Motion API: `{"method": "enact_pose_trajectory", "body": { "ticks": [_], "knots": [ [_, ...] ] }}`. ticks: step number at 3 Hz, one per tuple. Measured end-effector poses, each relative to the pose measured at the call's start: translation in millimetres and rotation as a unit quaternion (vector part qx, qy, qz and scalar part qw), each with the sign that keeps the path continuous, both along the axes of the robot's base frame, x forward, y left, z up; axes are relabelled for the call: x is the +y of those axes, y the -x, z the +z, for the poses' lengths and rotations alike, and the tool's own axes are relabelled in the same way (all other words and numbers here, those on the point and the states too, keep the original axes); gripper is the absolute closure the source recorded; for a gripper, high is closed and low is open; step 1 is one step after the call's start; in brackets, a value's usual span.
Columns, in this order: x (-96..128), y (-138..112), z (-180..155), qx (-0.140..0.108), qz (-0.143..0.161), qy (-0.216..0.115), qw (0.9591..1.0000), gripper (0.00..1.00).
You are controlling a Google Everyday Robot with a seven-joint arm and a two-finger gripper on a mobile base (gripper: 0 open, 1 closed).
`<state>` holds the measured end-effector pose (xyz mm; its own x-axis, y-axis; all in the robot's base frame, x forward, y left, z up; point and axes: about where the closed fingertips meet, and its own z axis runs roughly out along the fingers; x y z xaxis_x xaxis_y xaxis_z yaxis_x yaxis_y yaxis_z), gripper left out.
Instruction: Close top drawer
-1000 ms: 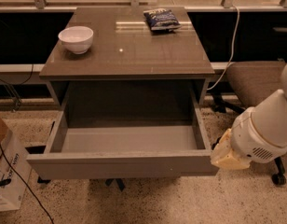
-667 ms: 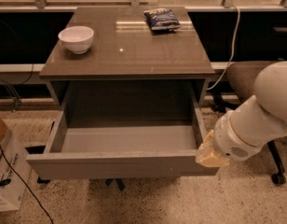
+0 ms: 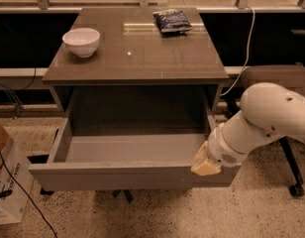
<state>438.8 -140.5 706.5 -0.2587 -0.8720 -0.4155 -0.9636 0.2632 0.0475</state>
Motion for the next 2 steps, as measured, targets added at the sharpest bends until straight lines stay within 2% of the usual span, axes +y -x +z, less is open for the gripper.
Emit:
{"method": "enact_pose_trajectory", "body": {
  "ticks": [1, 2],
  "knots": [
    [-0.7, -15.9, -25.2, 0.014, -0.007, -0.014, 0.9998, 1.00],
    [-1.3, -42.0, -38.9, 0.015, -0.020, -0.041, 0.9988, 1.00]
  ]
}}
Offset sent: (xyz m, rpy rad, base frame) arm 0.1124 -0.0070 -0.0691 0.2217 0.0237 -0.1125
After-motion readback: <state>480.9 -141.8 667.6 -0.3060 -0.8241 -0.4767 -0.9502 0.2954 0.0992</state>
